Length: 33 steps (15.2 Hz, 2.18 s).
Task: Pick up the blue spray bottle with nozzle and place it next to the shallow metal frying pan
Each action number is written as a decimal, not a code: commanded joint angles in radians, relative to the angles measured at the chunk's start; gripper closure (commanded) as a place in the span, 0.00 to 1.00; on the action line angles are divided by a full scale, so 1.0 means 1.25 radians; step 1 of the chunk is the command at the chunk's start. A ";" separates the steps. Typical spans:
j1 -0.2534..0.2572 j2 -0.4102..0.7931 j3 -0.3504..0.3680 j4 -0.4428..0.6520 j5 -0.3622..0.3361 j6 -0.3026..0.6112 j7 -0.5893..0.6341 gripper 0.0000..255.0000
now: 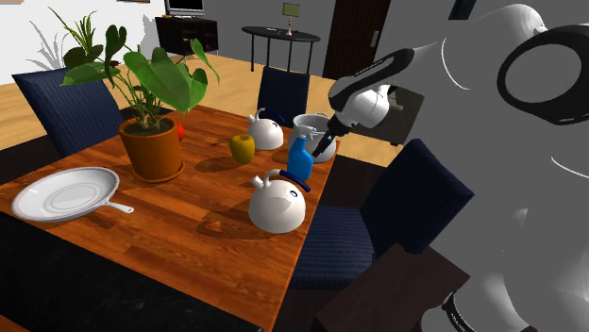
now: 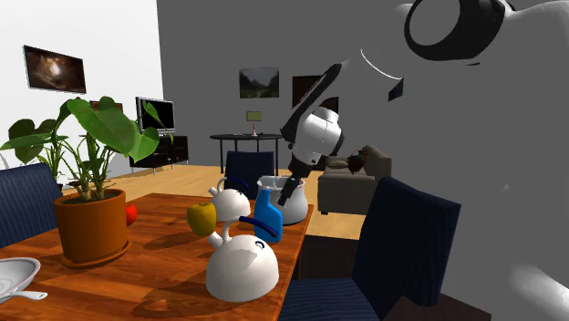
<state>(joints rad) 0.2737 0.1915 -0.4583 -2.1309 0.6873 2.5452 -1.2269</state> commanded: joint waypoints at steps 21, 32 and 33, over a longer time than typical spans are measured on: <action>-0.037 0.144 0.061 0.094 0.140 0.023 -0.113 1.00; -0.021 0.107 0.039 0.095 0.090 -0.004 -0.066 1.00; -0.018 0.100 0.035 0.096 0.080 -0.010 -0.057 1.00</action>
<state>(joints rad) 0.2472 0.3240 -0.4090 -2.0149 0.8001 2.5414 -1.3111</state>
